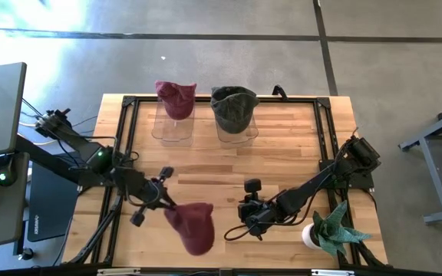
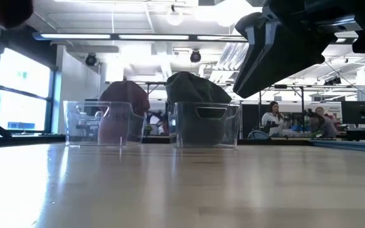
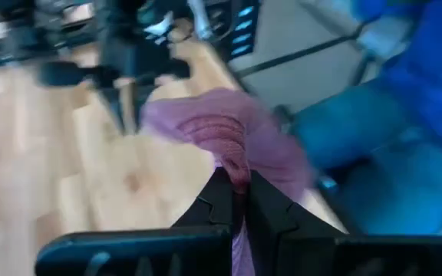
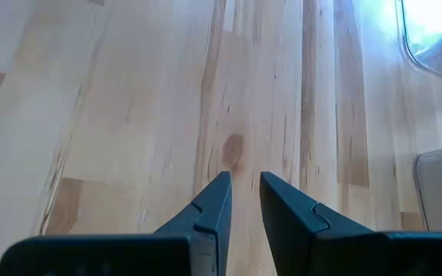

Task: Pick & Place hat
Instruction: Put the red cap into the left transparent bin

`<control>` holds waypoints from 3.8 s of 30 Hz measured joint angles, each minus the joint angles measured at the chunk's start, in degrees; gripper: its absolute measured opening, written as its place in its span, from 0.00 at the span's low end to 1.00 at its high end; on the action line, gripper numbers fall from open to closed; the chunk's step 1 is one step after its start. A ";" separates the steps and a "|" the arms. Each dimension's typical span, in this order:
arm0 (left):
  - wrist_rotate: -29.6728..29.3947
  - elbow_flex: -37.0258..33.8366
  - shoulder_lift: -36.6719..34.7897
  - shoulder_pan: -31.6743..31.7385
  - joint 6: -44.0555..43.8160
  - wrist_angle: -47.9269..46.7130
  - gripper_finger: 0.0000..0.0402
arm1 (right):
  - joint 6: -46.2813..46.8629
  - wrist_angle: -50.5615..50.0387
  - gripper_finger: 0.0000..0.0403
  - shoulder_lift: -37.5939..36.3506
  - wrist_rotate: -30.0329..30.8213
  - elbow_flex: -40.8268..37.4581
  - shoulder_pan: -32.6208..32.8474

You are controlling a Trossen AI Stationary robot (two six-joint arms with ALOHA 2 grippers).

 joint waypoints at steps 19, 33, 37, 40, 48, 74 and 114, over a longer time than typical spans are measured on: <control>-39.32 10.41 -5.49 21.23 34.03 -18.88 0.00 | -1.40 1.00 0.17 0.00 -0.13 0.00 -0.66; -35.88 -0.05 -5.35 50.15 47.81 -13.40 0.00 | -1.07 0.98 0.17 0.00 -2.54 0.01 -1.03; -28.25 -2.95 -5.33 52.17 49.26 -11.26 0.00 | -1.05 1.00 0.17 0.00 -2.54 0.02 -1.03; -26.39 -5.26 -4.78 52.27 49.82 -11.29 0.00 | -1.07 0.97 0.17 0.02 -2.54 0.01 -1.03; -30.12 -10.39 -1.00 52.99 56.44 -4.22 0.00 | -1.05 1.06 0.17 0.02 -2.49 0.00 -1.07; -29.96 -4.91 9.66 66.61 45.33 1.19 0.55 | -1.22 1.24 0.17 0.02 -2.84 0.00 -1.09; -16.77 -11.76 23.24 66.45 31.03 2.86 0.01 | -1.00 1.70 0.17 0.02 -3.59 0.01 -1.36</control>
